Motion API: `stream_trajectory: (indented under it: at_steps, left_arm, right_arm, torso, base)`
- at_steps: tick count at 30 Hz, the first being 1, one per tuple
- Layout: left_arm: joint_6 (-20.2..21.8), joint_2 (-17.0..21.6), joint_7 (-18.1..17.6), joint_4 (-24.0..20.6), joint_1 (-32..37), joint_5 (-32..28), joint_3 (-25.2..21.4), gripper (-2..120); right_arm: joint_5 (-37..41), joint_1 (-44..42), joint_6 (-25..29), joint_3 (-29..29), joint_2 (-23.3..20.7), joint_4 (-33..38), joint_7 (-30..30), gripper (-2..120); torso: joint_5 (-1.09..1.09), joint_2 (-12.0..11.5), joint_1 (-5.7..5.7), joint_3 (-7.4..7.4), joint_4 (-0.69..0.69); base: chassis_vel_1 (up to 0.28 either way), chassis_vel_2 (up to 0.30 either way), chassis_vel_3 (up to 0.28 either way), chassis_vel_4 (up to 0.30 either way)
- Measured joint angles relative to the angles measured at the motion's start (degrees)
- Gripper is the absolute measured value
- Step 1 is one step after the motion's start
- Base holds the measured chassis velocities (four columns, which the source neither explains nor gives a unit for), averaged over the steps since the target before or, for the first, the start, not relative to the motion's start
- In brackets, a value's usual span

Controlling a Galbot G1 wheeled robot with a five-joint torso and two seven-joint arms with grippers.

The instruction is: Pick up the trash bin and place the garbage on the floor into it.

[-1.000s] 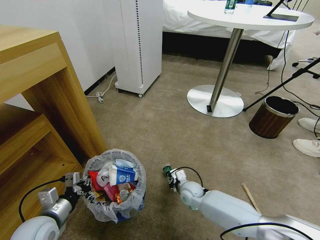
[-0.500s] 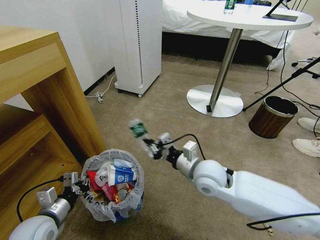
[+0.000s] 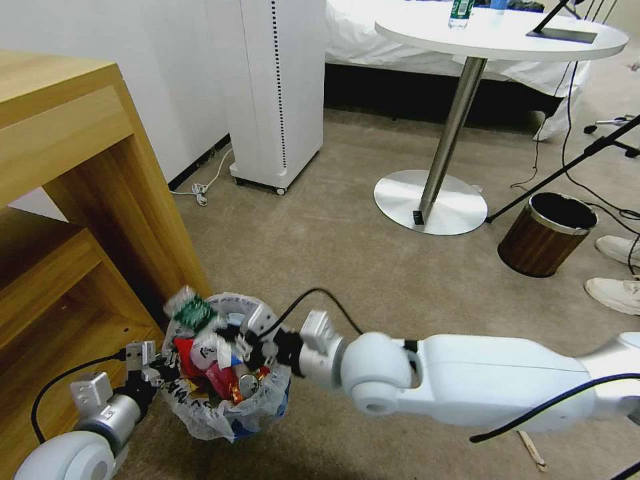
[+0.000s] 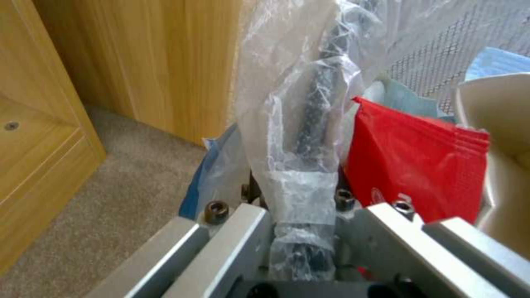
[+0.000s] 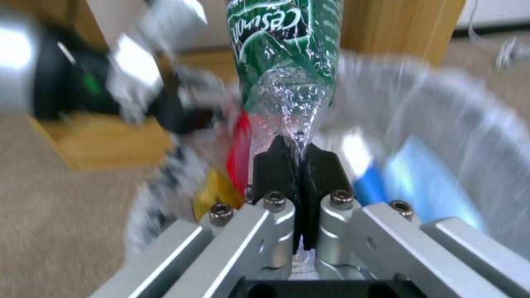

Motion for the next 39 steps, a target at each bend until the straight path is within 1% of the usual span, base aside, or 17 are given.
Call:
stream_trajectory:
  at_steps: [5, 13, 18, 21, 22, 23, 24, 25, 27, 29, 30, 31, 32, 35, 36, 37, 39]
  left_arm:
    - [0.01, -0.08, 0.02, -0.06, 0.15, -0.1, -0.21, 0]
    - [-0.2, 0.07, -0.04, 0.34, -0.12, -0.3, -0.16, 0]
    - [-0.23, 0.0, -0.01, 0.74, -0.24, -0.25, 0.11, 0]
    - [-0.3, -0.07, 0.02, 1.0, -0.39, -0.13, 0.23, 0]
    - [-0.3, -0.07, 0.02, 1.0, -0.39, -0.13, 0.23, 0]
    - [-0.31, -0.08, 0.03, 1.05, -0.4, -0.11, 0.27, 0]
    - [-0.31, -0.08, 0.05, 1.13, -0.43, -0.09, 0.33, 0]
    - [-0.31, -0.08, 0.05, 1.13, -0.43, -0.09, 0.33, 0]
    - [-0.31, 0.04, 0.06, 1.17, -0.49, -0.09, 0.34, 0]
    - [-0.3, 0.08, 0.07, 1.17, -0.49, -0.09, 0.34, 0]
    - [-0.28, 0.12, 0.07, 1.17, -0.48, -0.09, 0.34, 0]
    - [-0.27, 0.15, 0.07, 1.17, -0.44, -0.09, 0.33, 0]
    - [-0.27, 0.15, 0.07, 1.17, -0.44, -0.09, 0.33, 0]
    - [-0.26, 0.16, 0.07, 1.17, -0.23, 0.08, 0.32, 0]
    - [-0.26, 0.16, 0.07, 1.17, -0.23, 0.08, 0.32, 0]
    - [-0.26, 0.06, 0.07, 1.17, -0.16, 0.21, 0.32, 0]
    - [-0.25, -0.06, 0.08, 1.15, 0.08, 0.42, 0.32, 0]
  right_arm:
    - [0.12, -1.24, -1.05, -1.32, 2.35, -3.94, 1.43, 0]
    - [1.16, -2.97, -4.36, -1.73, 3.01, -5.48, 5.19, 0]
    - [1.41, -3.24, -3.97, -1.36, 3.25, -5.9, 5.04, 3]
    - [1.36, -3.29, -3.38, -0.95, 3.25, -5.86, 4.76, 16]
    - [1.36, -3.29, -3.38, -0.95, 3.25, -5.86, 4.76, 16]
    - [1.32, -3.31, -3.04, -0.91, 3.2, -5.81, 4.59, 19]
    - [1.02, -3.41, -2.18, -0.72, 3.0, -5.7, 4.25, 28]
    - [1.02, -3.41, -2.18, -0.72, 3.0, -5.7, 4.25, 28]
    - [0.69, -3.68, -1.61, -0.4, 2.42, -5.17, 3.83, 41]
    - [0.57, -3.78, -1.43, -0.32, 2.05, -4.8, 3.66, 43]
    - [0.46, -3.89, -1.29, -0.24, 1.69, -4.34, 3.63, 51]
    - [0.43, -3.94, -1.21, -0.19, 1.5, -4.12, 3.62, 54]
    - [0.43, -3.94, -1.21, -0.19, 1.5, -4.12, 3.62, 54]
    - [0.09, -4.18, -0.67, 0.37, 0.9, -3.34, 3.58, 67]
    - [0.09, -4.18, -0.67, 0.37, 0.9, -3.34, 3.58, 67]
    - [-0.28, -4.31, -0.31, 0.72, 0.72, -3.11, 3.56, 74]
    - [-1.02, -4.68, 0.6, 1.63, 0.48, -2.75, 3.34, 82]
  torso:
    - [0.0, 0.0, 0.0, 0.0, 0.0]
    - [0.01, 0.0, 0.0, 0.0, 0.0]
    - [0.0, 0.0, 0.0, 0.0, 0.0]
    - [0.01, 0.0, 0.0, 0.0, 0.0]
    - [0.01, 0.0, 0.0, 0.0, 0.0]
    - [0.01, 0.0, 0.0, 0.0, 0.0]
    - [0.01, 0.0, 0.0, 0.0, 0.0]
    - [0.01, 0.0, 0.0, 0.0, 0.0]
    - [0.01, 0.0, 0.0, 0.0, 0.0]
    - [0.01, 0.0, 0.0, 0.0, 0.0]
    - [0.01, 0.0, 0.0, 0.0, -0.01]
    - [0.01, 0.0, 0.0, 0.0, -0.01]
    - [0.01, 0.0, 0.0, 0.0, -0.01]
    - [0.01, 0.0, 0.0, 0.0, 0.0]
    - [0.01, 0.0, 0.0, 0.0, 0.0]
    - [0.01, 0.0, 0.0, 0.0, 0.0]
    - [0.01, 0.0, 0.0, 0.0, 0.0]
  base:
    - [0.0, 0.0, 0.0, 0.0]
    - [0.0, 0.0, 0.0, 0.0]
    - [0.0, 0.0, 0.0, 0.0]
    - [0.0, 0.0, 0.0, 0.0]
    - [0.0, 0.0, 0.0, 0.0]
    - [0.0, 0.0, 0.0, 0.0]
    - [0.0, 0.0, 0.0, 0.0]
    - [0.0, 0.0, 0.0, 0.0]
    - [0.0, 0.0, 0.0, 0.0]
    - [0.0, 0.0, 0.0, 0.0]
    - [0.0, 0.0, 0.0, 0.0]
    - [0.0, 0.0, 0.0, 0.0]
    - [0.0, 0.0, 0.0, 0.0]
    - [0.0, 0.0, 0.0, 0.0]
    - [0.0, 0.0, 0.0, 0.0]
    - [0.0, 0.0, 0.0, 0.0]
    - [0.0, 0.0, 0.0, 0.0]
